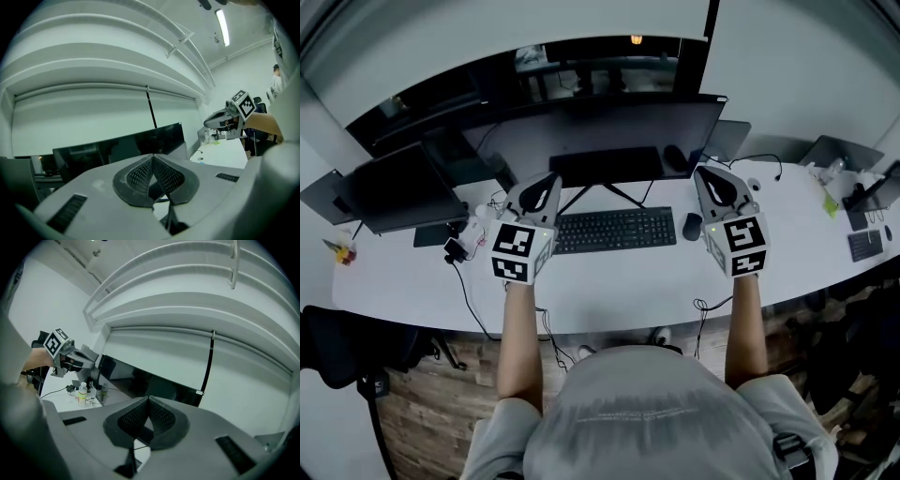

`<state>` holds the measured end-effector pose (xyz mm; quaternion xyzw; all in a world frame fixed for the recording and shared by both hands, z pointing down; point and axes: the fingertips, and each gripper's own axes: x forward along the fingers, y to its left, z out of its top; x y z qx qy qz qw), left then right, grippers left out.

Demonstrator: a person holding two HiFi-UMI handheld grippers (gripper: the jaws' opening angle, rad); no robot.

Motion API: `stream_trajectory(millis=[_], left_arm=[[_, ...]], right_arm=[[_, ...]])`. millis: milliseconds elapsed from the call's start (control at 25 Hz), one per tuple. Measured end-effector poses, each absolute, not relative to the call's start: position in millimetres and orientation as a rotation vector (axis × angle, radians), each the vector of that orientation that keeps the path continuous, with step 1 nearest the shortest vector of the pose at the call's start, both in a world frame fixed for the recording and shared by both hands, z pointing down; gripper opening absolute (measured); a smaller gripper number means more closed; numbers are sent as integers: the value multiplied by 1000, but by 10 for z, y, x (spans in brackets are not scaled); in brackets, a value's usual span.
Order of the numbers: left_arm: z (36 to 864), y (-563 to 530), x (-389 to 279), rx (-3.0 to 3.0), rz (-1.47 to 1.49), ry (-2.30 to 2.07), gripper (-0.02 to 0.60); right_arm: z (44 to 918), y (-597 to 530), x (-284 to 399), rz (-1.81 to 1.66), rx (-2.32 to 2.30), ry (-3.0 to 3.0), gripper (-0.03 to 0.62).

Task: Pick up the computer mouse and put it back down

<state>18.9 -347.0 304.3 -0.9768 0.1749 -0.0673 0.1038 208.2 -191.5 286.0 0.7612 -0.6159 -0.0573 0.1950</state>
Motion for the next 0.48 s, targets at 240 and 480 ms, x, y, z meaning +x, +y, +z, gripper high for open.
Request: stream_trajectory(millis=[240, 480], left_arm=[[2727, -3382, 120, -2820, -128, 505, 14], [2576, -3329, 148, -2772, -109, 504, 12]], right_arm=[[2633, -2001, 1931, -247, 2107, -1765, 2], [2500, -2037, 1877, -293, 2081, -1774, 2]])
